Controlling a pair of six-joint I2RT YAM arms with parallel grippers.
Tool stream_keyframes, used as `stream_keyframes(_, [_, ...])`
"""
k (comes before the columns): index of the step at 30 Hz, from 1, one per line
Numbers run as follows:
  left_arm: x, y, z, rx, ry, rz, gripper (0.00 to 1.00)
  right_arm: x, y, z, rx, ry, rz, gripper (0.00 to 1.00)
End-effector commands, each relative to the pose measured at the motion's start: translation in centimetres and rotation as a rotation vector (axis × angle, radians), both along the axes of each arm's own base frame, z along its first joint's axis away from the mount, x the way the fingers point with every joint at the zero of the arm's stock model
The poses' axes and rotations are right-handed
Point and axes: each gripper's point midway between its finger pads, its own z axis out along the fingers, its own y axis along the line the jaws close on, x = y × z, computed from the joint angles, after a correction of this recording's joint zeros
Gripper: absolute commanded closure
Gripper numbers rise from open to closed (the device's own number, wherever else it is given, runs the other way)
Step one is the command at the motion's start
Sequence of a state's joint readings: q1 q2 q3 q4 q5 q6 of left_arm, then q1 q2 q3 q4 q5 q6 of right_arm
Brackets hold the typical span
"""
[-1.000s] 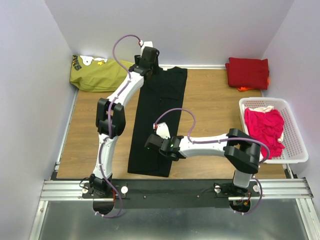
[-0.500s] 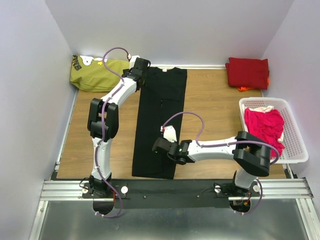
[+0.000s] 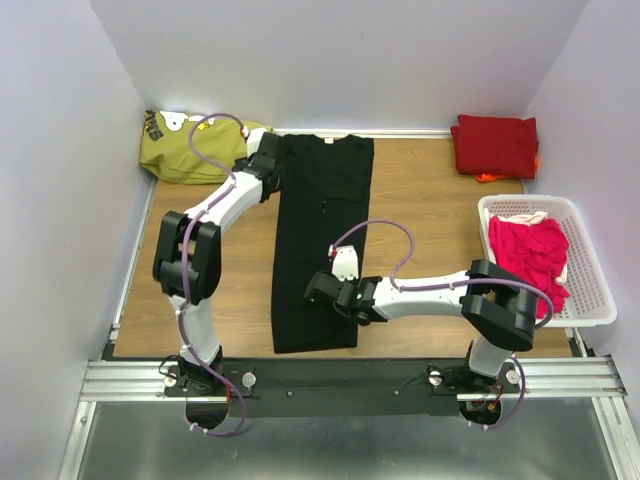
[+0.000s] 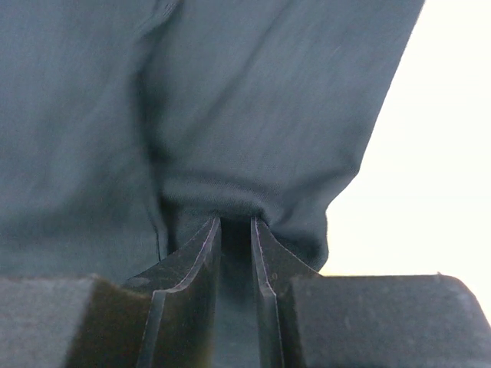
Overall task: Fold and stack the t-shirts
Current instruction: Rotate the tshirt 90 degrees
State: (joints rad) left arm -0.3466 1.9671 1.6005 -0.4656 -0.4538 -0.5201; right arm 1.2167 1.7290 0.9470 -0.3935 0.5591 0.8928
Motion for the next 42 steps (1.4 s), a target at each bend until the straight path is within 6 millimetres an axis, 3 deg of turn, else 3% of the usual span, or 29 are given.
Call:
stream_keyframes(1, [-2.9, 0.2, 1.4, -0.097, -0.07, 0.062, 0.24, -0.5, -10.1, -5.1, -0.328, 0.113, -0.126, 0.7])
stream_keyframes(2, [-3.8, 0.2, 0.5, -0.098, -0.05, 0.057, 0.24, -0.1, -10.3, -4.8, -0.325, 0.102, -0.135, 0.7])
stream_keyframes(3, [-4.2, 0.1, 1.2, -0.106, -0.067, 0.057, 0.24, -0.1, -10.4, -4.7, -0.329, 0.098, -0.128, 0.7])
stream_keyframes(5, [-5.0, 0.2, 0.6, -0.104, -0.057, 0.061, 0.24, -0.2, -10.6, -4.4, -0.319, 0.104, -0.124, 0.7])
stream_keyframes(13, [-4.2, -0.8, -0.4, -0.099, -0.024, 0.03, 0.24, -3.8, -11.5, -4.3, -0.221, 0.223, -0.108, 0.71])
stream_keyframes(17, [-4.0, -1.5, -0.5, -0.104, -0.02, 0.011, 0.25, -5.5, -10.2, -3.3, -0.142, 0.255, -0.061, 0.74])
stream_keyframes(22, [-4.9, -1.9, -0.7, -0.105, -0.021, 0.0, 0.25, -6.0, -8.3, -1.7, -0.094, 0.229, 0.025, 0.78])
stream_keyframes(25, [-6.1, -1.8, -1.0, -0.104, -0.016, -0.002, 0.25, -6.0, -6.6, 0.7, -0.032, 0.172, 0.069, 0.79])
stream_keyframes(27, [-7.5, -2.0, -1.9, -0.101, 0.006, -0.009, 0.25, -5.8, -5.9, 2.9, 0.045, 0.127, 0.048, 0.76])
stream_keyframes(28, [-8.1, -2.1, -1.3, -0.108, -0.007, -0.01, 0.25, -5.8, -6.2, 3.5, 0.057, 0.119, 0.034, 0.73])
stream_keyframes(30, [-10.1, -2.6, -1.9, -0.107, 0.007, -0.025, 0.25, -5.2, -6.8, 5.5, 0.128, 0.07, -0.024, 0.62])
stream_keyframes(31, [-10.9, -2.9, -0.8, -0.12, -0.021, -0.036, 0.25, -5.2, -7.4, 5.9, 0.138, 0.057, -0.044, 0.58])
stream_keyframes(33, [-13.2, -3.9, -1.5, -0.124, -0.005, -0.075, 0.25, -4.5, -8.3, 7.3, 0.183, 0.003, -0.095, 0.52])
stream_keyframes(34, [-14.0, -4.2, -0.2, -0.146, -0.032, -0.093, 0.25, -4.5, -8.8, 7.3, 0.176, -0.006, -0.102, 0.51])
stream_keyframes(35, [-15.3, -4.3, -1.0, -0.148, -0.01, -0.109, 0.25, -4.3, -9.2, 7.6, 0.176, -0.024, -0.113, 0.49])
stream_keyframes(37, [-17.5, -6.0, -0.1, -0.212, -0.012, -0.188, 0.25, -4.3, -9.7, 7.7, 0.168, -0.027, -0.126, 0.48])
stream_keyframes(42, [-23.9, -7.2, -3.5, -0.257, 0.113, -0.271, 0.25, -5.3, -10.1, 5.3, 0.109, 0.044, -0.129, 0.48])
